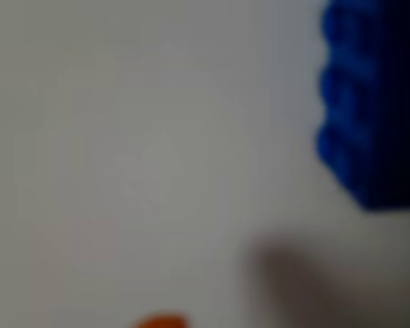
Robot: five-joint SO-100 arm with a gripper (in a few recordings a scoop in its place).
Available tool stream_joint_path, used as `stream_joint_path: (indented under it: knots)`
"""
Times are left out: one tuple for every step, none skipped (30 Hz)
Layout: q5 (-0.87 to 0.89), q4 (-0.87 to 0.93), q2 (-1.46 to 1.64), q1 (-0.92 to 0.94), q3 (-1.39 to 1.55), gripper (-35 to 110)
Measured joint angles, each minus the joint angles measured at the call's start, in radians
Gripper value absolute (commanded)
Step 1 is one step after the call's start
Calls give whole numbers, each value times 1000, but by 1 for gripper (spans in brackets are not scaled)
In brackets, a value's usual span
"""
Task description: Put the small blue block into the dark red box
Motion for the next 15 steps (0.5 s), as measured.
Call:
stream_joint_path:
  knots:
    - [0,5,-18,5,-18,20]
    - [2,8,-37,11,-35,20]
    - [6,18,-55,18,-58,20]
    - [15,32,-71,20,-81,20]
    - [20,38,-77,20,-98,20]
    - [21,51,-89,18,-121,20]
    - [17,66,-112,14,-150,20]
    - [21,78,-138,8,-181,21]
    - [21,98,-163,5,-209,21]
    - [21,112,-179,5,-236,21]
    - [23,121,-183,5,-255,21]
    - [32,126,-192,6,-276,21]
    - [44,124,-201,9,-295,21]
    - [52,138,-215,12,-304,21]
    - [52,150,-230,12,-316,21]
